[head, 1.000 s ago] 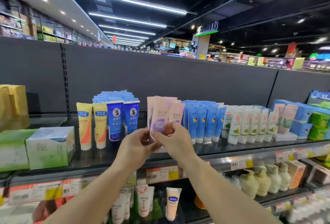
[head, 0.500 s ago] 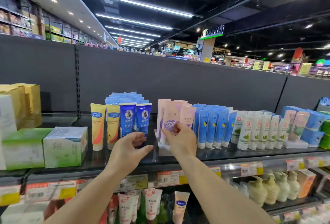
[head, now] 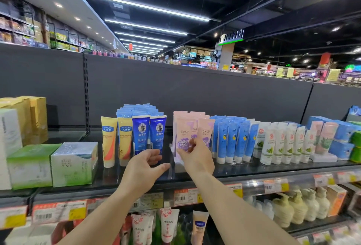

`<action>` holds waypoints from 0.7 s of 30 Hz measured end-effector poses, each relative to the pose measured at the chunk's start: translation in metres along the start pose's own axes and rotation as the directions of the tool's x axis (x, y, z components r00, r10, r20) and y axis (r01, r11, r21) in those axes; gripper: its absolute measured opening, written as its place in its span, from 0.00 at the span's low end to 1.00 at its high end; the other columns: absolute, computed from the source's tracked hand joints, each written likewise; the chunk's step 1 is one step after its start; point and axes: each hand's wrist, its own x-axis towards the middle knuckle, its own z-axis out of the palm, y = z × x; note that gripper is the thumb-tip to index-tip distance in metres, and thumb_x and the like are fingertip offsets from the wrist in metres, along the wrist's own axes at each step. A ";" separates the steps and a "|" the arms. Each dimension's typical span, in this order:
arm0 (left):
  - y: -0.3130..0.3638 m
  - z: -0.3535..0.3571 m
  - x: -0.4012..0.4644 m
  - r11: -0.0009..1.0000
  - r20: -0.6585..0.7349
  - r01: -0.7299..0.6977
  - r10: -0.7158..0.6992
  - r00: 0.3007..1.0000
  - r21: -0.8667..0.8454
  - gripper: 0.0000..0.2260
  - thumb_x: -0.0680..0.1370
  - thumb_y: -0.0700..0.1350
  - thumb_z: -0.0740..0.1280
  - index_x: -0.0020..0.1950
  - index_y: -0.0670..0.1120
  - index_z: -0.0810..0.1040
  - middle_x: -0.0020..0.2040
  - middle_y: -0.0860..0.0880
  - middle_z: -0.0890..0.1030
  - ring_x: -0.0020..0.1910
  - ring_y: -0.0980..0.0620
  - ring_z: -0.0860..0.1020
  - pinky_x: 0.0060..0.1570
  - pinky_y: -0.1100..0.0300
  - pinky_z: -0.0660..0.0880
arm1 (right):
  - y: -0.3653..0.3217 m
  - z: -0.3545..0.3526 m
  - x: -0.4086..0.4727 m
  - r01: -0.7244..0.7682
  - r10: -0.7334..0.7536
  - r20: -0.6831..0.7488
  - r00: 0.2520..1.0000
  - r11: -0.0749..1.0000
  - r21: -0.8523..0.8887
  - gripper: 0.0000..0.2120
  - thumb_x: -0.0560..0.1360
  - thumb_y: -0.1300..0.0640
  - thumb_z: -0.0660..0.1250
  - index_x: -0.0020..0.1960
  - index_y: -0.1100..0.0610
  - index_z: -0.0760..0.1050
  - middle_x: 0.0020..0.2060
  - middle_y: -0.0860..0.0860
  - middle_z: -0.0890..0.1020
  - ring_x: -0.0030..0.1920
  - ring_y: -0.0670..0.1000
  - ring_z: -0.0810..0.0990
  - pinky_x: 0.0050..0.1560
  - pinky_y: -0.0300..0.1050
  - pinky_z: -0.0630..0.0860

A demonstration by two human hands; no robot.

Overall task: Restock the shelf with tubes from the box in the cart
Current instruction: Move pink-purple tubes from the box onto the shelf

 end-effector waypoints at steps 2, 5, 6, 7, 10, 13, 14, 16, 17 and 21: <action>0.000 0.000 0.000 1.000 -0.004 0.004 -0.004 1.000 0.003 0.25 0.72 0.48 0.75 0.67 0.48 0.74 0.57 0.55 0.81 0.55 0.58 0.78 0.54 0.64 0.75 | 0.000 -0.003 0.000 -0.004 0.004 0.008 1.000 0.999 0.040 0.21 0.75 0.48 0.70 0.64 0.48 0.66 0.58 0.44 0.77 0.55 0.47 0.78 0.53 0.45 0.76; 0.003 0.002 0.000 1.000 -0.003 0.017 -0.017 1.000 0.011 0.24 0.72 0.48 0.74 0.67 0.47 0.74 0.56 0.55 0.81 0.55 0.58 0.78 0.53 0.64 0.74 | 0.005 -0.005 0.000 -0.012 0.011 0.013 1.000 0.998 0.069 0.18 0.75 0.48 0.70 0.60 0.48 0.67 0.55 0.45 0.77 0.52 0.46 0.77 0.51 0.45 0.76; 0.004 0.003 -0.001 1.000 -0.007 0.022 -0.021 1.000 0.019 0.24 0.72 0.48 0.74 0.66 0.47 0.74 0.56 0.55 0.80 0.55 0.58 0.78 0.52 0.65 0.74 | 0.007 -0.006 -0.001 -0.009 0.008 0.016 1.000 0.996 0.092 0.18 0.75 0.48 0.70 0.60 0.48 0.68 0.54 0.44 0.77 0.52 0.45 0.77 0.50 0.44 0.76; 0.006 0.003 -0.001 0.999 -0.015 0.024 -0.024 1.000 0.029 0.24 0.73 0.48 0.74 0.66 0.47 0.74 0.56 0.55 0.80 0.55 0.58 0.78 0.51 0.65 0.74 | 0.009 -0.007 -0.003 -0.004 0.002 0.022 1.000 0.993 0.116 0.17 0.75 0.48 0.70 0.59 0.48 0.68 0.53 0.43 0.76 0.51 0.44 0.76 0.49 0.43 0.75; 0.011 0.006 -0.007 0.996 -0.039 0.039 -0.036 0.999 0.085 0.23 0.74 0.48 0.73 0.67 0.47 0.73 0.58 0.54 0.80 0.56 0.58 0.77 0.52 0.65 0.73 | 0.017 -0.013 -0.006 0.019 -0.025 0.041 0.999 0.990 0.141 0.14 0.75 0.48 0.69 0.57 0.48 0.68 0.48 0.42 0.74 0.48 0.43 0.74 0.45 0.41 0.72; 0.018 0.006 -0.018 0.986 -0.060 0.084 -0.076 0.995 0.146 0.23 0.75 0.50 0.72 0.69 0.49 0.72 0.61 0.53 0.79 0.58 0.58 0.75 0.56 0.62 0.73 | 0.023 -0.018 -0.010 0.056 -0.063 0.052 0.997 0.989 0.136 0.13 0.76 0.46 0.68 0.57 0.48 0.70 0.48 0.42 0.76 0.48 0.44 0.75 0.46 0.42 0.73; 0.021 0.006 -0.023 0.979 -0.074 0.095 -0.083 0.994 0.180 0.23 0.75 0.51 0.71 0.69 0.49 0.72 0.62 0.54 0.78 0.57 0.58 0.74 0.56 0.62 0.72 | 0.024 -0.019 -0.012 0.079 -0.087 0.051 0.995 0.987 0.140 0.12 0.76 0.45 0.67 0.55 0.48 0.70 0.48 0.43 0.76 0.49 0.45 0.76 0.46 0.42 0.73; 0.024 0.004 -0.034 0.958 -0.125 0.124 -0.094 0.988 0.258 0.22 0.76 0.53 0.70 0.69 0.50 0.72 0.62 0.54 0.77 0.57 0.59 0.73 0.57 0.62 0.71 | 0.026 -0.018 -0.018 0.165 -0.174 0.058 0.983 0.976 0.140 0.10 0.76 0.46 0.67 0.53 0.48 0.71 0.48 0.44 0.77 0.49 0.45 0.77 0.45 0.41 0.72; 0.024 0.001 -0.040 0.946 -0.152 0.135 -0.093 0.984 0.296 0.22 0.76 0.53 0.69 0.69 0.50 0.72 0.62 0.54 0.77 0.57 0.58 0.74 0.57 0.61 0.71 | 0.024 -0.017 -0.023 0.211 -0.222 0.075 0.972 0.969 0.130 0.09 0.77 0.47 0.66 0.54 0.49 0.72 0.49 0.45 0.76 0.49 0.45 0.75 0.45 0.40 0.71; 0.011 -0.021 -0.074 0.872 -0.223 0.135 -0.031 0.974 0.470 0.21 0.77 0.55 0.66 0.68 0.49 0.74 0.65 0.51 0.76 0.64 0.54 0.72 0.63 0.60 0.67 | 0.015 0.000 -0.059 0.444 -0.442 0.161 0.882 0.896 0.029 0.16 0.78 0.46 0.63 0.63 0.51 0.74 0.57 0.47 0.77 0.59 0.49 0.74 0.60 0.46 0.72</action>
